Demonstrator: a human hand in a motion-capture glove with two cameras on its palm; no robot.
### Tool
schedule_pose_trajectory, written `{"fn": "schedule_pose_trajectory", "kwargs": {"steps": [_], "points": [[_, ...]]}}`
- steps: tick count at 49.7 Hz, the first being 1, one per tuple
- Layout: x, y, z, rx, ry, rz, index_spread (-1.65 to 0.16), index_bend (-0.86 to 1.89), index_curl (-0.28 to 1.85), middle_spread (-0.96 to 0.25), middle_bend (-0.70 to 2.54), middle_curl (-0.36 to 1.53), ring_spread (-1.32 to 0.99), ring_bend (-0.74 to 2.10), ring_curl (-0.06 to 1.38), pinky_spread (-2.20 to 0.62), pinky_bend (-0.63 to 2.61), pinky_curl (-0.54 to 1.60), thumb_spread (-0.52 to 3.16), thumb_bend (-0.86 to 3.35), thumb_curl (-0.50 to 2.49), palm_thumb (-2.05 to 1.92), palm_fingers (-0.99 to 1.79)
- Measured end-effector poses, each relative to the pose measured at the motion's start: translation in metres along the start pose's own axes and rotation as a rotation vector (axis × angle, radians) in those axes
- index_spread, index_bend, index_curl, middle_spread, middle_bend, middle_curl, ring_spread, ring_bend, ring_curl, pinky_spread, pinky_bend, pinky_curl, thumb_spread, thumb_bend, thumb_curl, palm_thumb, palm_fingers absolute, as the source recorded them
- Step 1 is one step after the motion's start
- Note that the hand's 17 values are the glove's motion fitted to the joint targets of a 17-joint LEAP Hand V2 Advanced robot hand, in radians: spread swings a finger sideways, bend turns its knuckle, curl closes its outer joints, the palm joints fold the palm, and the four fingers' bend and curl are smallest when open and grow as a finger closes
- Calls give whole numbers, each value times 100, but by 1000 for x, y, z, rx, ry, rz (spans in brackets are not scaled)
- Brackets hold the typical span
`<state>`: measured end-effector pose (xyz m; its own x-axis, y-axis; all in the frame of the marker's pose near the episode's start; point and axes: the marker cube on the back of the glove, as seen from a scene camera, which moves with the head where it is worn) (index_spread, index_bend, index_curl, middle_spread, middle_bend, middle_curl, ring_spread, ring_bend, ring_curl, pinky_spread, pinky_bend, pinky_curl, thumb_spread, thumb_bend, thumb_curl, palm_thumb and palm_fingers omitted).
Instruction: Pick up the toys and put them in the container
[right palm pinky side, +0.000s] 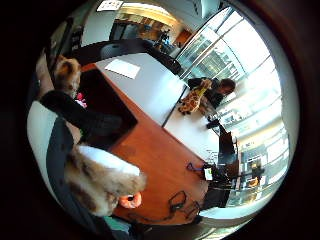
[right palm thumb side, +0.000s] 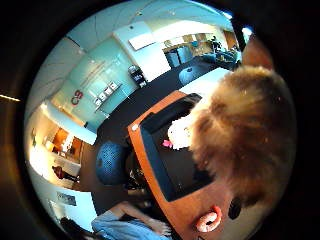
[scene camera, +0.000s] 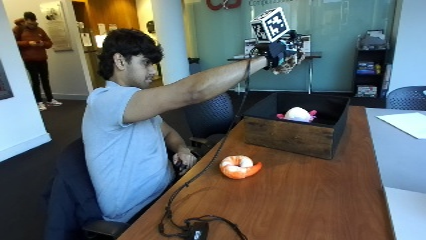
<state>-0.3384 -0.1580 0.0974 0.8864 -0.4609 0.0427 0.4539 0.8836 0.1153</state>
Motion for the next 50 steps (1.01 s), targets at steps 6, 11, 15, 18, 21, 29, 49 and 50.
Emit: {"fn": "schedule_pose_trajectory", "kwargs": {"steps": [6,11,15,18,21,29,49,50], "points": [[-20,-11,9,-18,-46,-22,-27,17,35,-36,49,76,-25,115,56,-38,113,50,159,90,41,60,95],[-29,-11,22,-130,-91,-33,-28,7,32,-37,50,79,-25,119,57,-38,113,49,161,91,39,55,85],[-25,-8,32,-225,-105,-25,-30,8,34,-27,34,77,-19,97,58,-24,113,56,160,75,27,21,-6],[-21,-9,32,-199,-110,-24,-30,13,32,-19,18,68,-14,68,49,-15,114,52,153,57,19,-7,-36],[-14,-9,27,-134,-154,-1,-31,15,30,-13,11,62,-11,52,39,-8,112,46,147,44,15,-16,-30],[21,6,4,-93,-248,85,-32,19,31,-6,12,52,-7,47,31,1,100,39,138,19,10,-15,-10],[84,131,-29,-217,-31,89,-34,20,34,-1,15,39,-3,25,26,8,90,35,131,-6,12,-9,-13],[84,137,-29,-219,-29,95,-34,20,35,-1,15,39,-3,23,26,8,90,35,131,-6,13,-9,-13]]}}
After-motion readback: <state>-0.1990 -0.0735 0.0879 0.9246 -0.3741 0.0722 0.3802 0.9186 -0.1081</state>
